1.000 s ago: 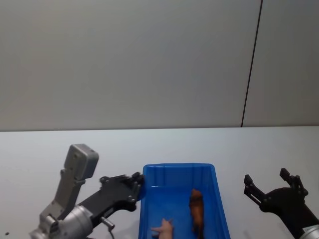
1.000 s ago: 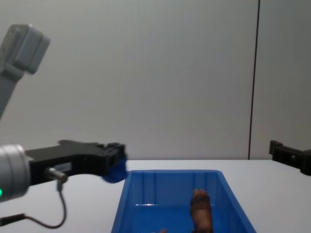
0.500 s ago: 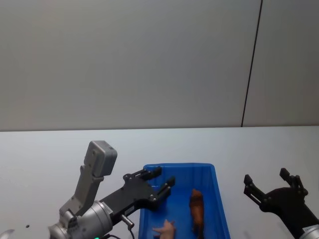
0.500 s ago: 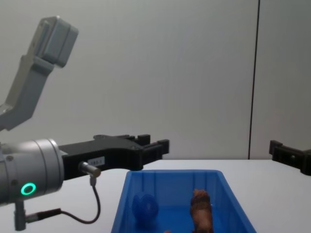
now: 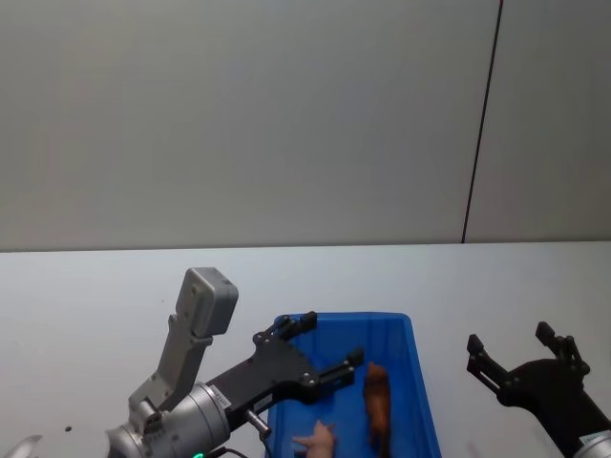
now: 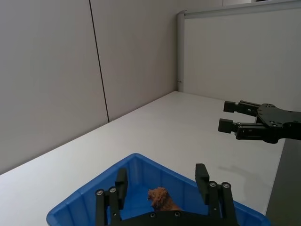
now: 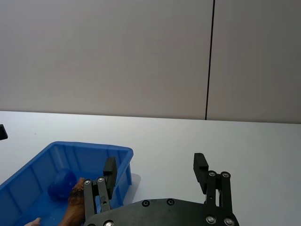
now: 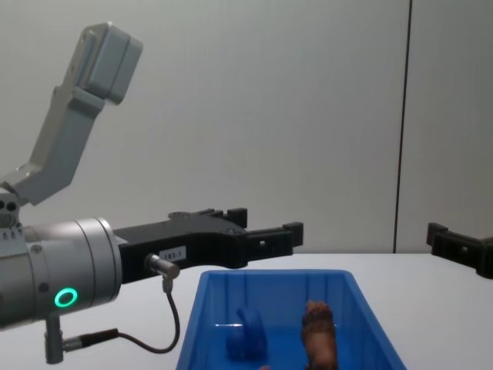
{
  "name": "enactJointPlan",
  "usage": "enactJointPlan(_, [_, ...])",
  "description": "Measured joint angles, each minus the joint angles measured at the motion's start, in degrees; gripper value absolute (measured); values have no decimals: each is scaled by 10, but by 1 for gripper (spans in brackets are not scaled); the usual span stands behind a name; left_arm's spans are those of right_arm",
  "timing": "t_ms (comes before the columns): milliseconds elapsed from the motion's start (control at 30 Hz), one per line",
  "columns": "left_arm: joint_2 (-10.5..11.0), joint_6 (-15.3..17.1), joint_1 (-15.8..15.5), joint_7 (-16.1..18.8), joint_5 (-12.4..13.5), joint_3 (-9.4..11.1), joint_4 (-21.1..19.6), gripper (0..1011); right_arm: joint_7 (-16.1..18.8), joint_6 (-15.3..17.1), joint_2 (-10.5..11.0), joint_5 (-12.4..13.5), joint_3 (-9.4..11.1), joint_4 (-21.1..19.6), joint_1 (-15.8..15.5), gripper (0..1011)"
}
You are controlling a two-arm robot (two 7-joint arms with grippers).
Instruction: Pick up the two dolls from the table and place them into the box.
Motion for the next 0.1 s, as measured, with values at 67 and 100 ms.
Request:
enactJointPlan(67, [-1, 0, -1, -2, 0, 1, 1, 944, 0, 0, 0, 0, 0, 0, 0, 1001])
enactJointPlan(100, [-2, 0, -1, -2, 0, 1, 1, 977, 0, 0, 0, 0, 0, 0, 0, 1001])
